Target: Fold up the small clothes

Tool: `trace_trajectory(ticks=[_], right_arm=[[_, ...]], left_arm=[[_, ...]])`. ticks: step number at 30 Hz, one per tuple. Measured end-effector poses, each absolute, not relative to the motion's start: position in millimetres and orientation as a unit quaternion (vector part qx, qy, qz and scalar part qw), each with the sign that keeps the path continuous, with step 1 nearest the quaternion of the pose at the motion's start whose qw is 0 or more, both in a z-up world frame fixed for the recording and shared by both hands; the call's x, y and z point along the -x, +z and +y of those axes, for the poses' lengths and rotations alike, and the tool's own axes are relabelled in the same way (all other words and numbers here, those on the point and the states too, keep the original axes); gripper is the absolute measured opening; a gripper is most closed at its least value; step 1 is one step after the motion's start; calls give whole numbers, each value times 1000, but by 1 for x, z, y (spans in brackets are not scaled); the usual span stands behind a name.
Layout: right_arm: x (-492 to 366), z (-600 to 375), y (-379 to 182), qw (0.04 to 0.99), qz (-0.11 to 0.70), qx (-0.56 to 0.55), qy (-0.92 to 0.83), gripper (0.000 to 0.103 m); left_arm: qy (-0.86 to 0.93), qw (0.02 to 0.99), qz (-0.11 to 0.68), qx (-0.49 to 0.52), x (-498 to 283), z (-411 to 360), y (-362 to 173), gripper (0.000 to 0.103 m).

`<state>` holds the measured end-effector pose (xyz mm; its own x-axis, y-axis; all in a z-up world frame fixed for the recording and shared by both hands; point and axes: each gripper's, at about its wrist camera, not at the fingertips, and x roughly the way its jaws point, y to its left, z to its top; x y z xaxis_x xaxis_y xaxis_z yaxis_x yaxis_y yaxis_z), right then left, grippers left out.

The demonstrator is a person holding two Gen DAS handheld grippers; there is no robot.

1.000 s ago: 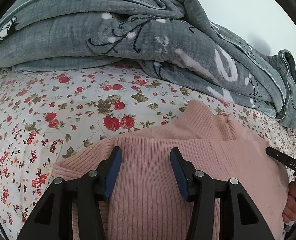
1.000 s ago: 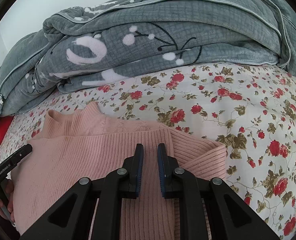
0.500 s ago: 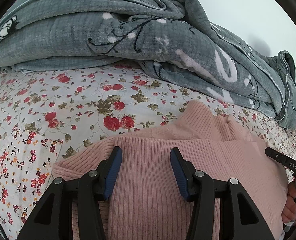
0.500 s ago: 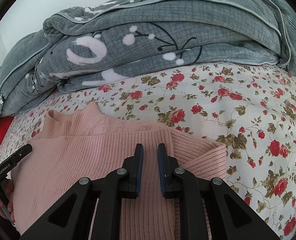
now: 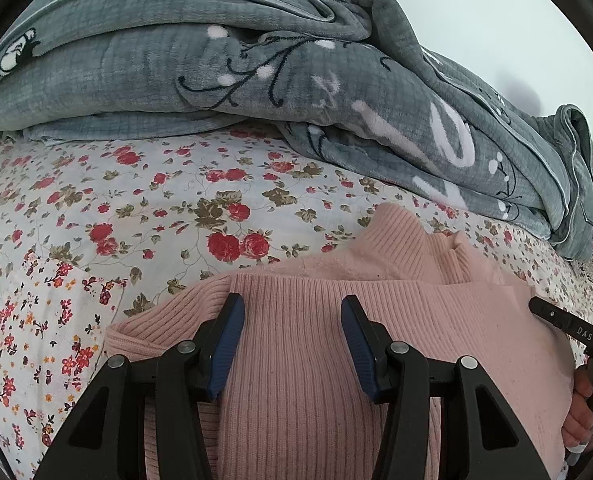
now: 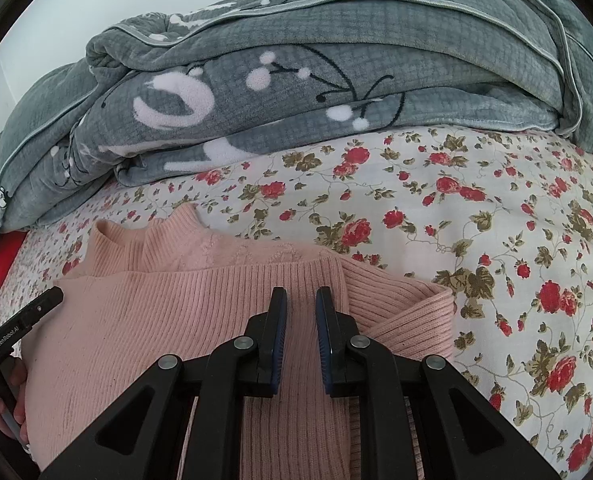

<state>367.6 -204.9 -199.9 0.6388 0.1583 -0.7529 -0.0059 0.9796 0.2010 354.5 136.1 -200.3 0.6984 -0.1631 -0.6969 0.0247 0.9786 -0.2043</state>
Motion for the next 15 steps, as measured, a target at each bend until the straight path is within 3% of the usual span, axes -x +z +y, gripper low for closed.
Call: trace_trajectory(ticks=[15], right_arm=[[-366, -202, -198, 905, 417, -78, 40, 15]], left_arm=[[-53, 917, 384, 92, -354, 137, -199, 48]])
